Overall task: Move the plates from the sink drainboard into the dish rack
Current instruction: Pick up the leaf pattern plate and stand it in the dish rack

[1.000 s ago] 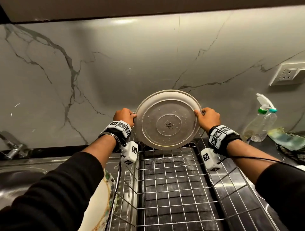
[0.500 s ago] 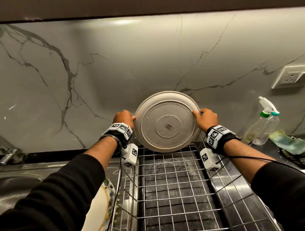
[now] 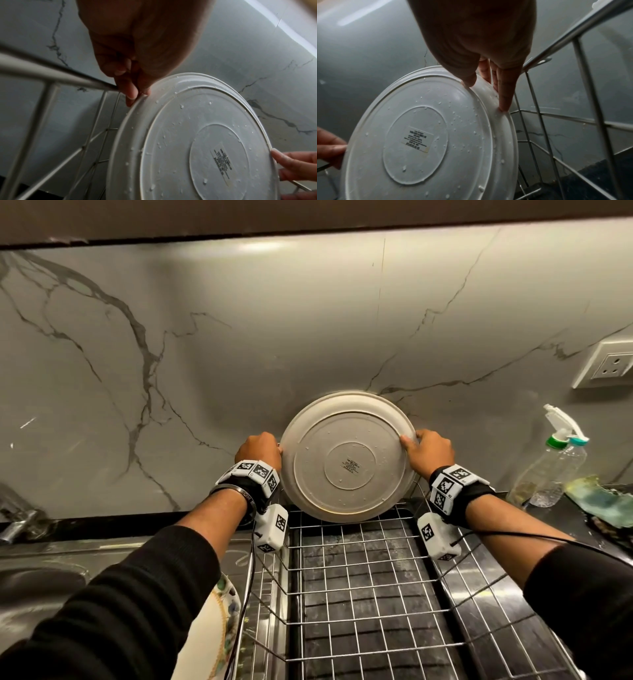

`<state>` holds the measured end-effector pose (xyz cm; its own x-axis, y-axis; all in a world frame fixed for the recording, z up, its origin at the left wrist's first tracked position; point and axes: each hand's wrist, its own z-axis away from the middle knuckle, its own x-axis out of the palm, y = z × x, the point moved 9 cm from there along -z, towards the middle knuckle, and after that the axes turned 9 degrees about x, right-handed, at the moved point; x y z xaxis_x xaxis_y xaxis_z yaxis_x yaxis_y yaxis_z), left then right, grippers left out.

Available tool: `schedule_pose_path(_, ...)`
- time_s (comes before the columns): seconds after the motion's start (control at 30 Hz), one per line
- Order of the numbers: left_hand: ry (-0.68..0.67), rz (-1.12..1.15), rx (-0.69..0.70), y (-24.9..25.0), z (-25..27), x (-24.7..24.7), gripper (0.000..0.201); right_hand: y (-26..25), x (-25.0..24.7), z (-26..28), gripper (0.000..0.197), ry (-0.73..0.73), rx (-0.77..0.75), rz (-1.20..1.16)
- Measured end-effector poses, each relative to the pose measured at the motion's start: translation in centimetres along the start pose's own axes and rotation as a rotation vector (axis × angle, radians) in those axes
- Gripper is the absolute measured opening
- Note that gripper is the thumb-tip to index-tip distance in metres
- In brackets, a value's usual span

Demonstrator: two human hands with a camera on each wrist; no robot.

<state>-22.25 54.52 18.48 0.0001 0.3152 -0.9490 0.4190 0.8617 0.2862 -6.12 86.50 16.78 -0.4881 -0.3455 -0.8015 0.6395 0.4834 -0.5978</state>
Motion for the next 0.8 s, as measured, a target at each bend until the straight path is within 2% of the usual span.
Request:
schedule_pose_path(0.57,-0.022,-0.003,0.009,0.5,0.4,0.0,0.028,0.2,-0.1,1.0,0.043,-0.062,0.009,0.026)
schedule_pose_path(0.8,-0.021,0.062,-0.006,0.2,1.3,-0.8,0.027,-0.3,-1.0,2.2,0.048,-0.020,0.009,-0.001)
